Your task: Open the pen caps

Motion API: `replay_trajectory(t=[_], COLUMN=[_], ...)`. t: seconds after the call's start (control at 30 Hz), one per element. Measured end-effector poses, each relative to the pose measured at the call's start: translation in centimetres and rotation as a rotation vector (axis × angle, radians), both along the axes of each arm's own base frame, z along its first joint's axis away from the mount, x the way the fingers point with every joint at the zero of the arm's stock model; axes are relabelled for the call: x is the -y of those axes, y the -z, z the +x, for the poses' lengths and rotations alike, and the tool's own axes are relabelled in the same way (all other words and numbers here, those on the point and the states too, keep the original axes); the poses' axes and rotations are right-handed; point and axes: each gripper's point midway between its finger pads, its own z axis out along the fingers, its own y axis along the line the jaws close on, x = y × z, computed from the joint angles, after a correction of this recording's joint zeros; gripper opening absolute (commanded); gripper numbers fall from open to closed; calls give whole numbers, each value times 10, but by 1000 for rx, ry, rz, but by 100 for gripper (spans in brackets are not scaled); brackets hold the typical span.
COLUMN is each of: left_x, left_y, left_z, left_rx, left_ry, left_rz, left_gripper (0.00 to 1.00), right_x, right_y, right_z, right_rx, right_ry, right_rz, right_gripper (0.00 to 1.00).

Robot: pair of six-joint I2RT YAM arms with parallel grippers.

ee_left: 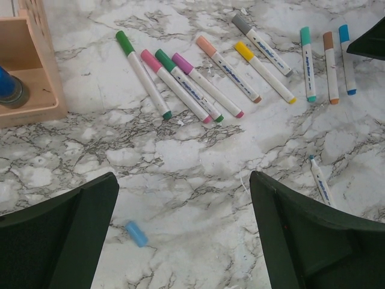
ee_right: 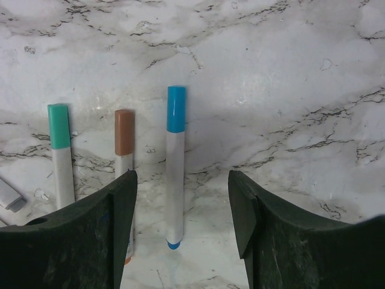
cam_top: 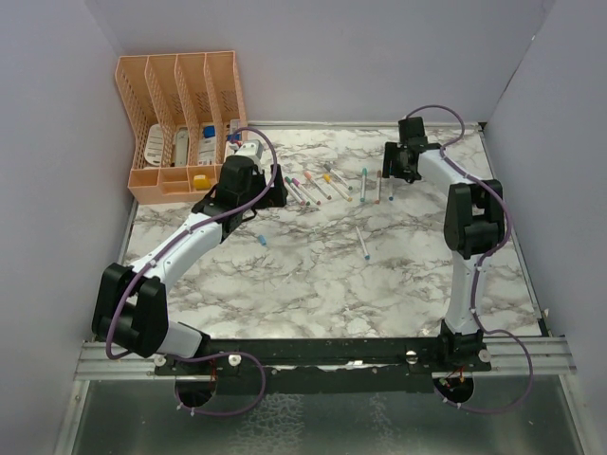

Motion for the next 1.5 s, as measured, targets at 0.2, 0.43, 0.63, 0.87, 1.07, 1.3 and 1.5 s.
replay_trajectory(t=[0.2,0.43,0.63,0.87,1.07,1.3,1.5], left_x=[1,2,0,-2,-5,-2,13], left_y=[-4,-5,-10,-28,-48,-48,-40], left_z=[3,3,0,-6,-15,-41,-47], left_rx=[18,21,30,69,105,94,55], left_ry=[-1,-3,-7,-11,-10,5,26], left_rz=[-9,-13,-22,-46,-74,-174,-295], left_gripper=[93,93,93,92,91,89,85], right_x=[1,1,0,0,4,20,-2], right_y=[8,25,27,28,28,17,-84], right_z=[-1,-3,-3,-4,-7,-50,-66], right_rx=[-15,-47,-50,-52,-39,-59,161], right_ry=[-2,-3,-5,-7,-5,-1,-137], right_rz=[-3,-6,-4,1,41,34,141], right_gripper=[58,55,39,11,1,1,1])
